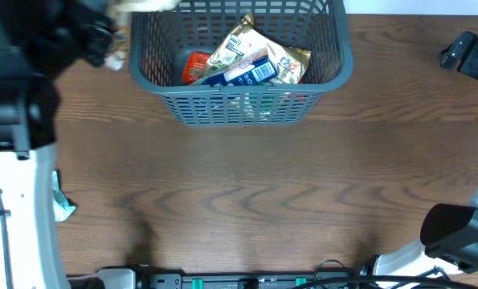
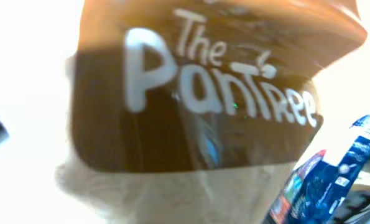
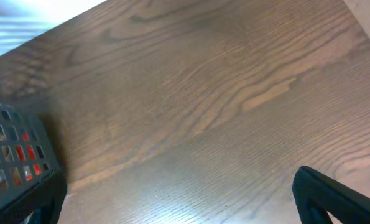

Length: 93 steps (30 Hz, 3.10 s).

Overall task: Pack container
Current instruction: 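Carry the PanTree pouch into the basket and release it, then move the left gripper over the small teal wrapper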

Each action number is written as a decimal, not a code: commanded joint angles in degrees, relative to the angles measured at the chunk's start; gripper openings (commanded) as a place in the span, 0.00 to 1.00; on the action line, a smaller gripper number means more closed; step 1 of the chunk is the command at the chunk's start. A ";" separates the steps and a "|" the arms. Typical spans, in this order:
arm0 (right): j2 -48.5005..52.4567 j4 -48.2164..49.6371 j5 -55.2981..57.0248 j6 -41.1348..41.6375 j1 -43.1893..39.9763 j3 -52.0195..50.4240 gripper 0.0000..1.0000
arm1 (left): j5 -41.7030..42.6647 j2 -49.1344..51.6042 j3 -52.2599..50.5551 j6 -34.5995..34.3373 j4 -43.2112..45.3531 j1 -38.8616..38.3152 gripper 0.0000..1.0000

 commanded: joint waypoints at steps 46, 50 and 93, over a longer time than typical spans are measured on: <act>-0.24 -3.10 -1.11 -1.09 -0.04 -0.31 0.99 | -40.57 2.01 0.52 -48.15 -0.68 -2.12 0.98; -0.24 -2.67 -1.60 -1.07 -0.02 -0.31 0.99 | -43.25 -1.18 0.50 -91.93 -20.59 6.05 0.99; -0.24 -3.63 -3.67 -1.05 -0.02 -0.31 0.99 | -31.78 1.66 -33.75 -162.27 -26.43 37.27 0.72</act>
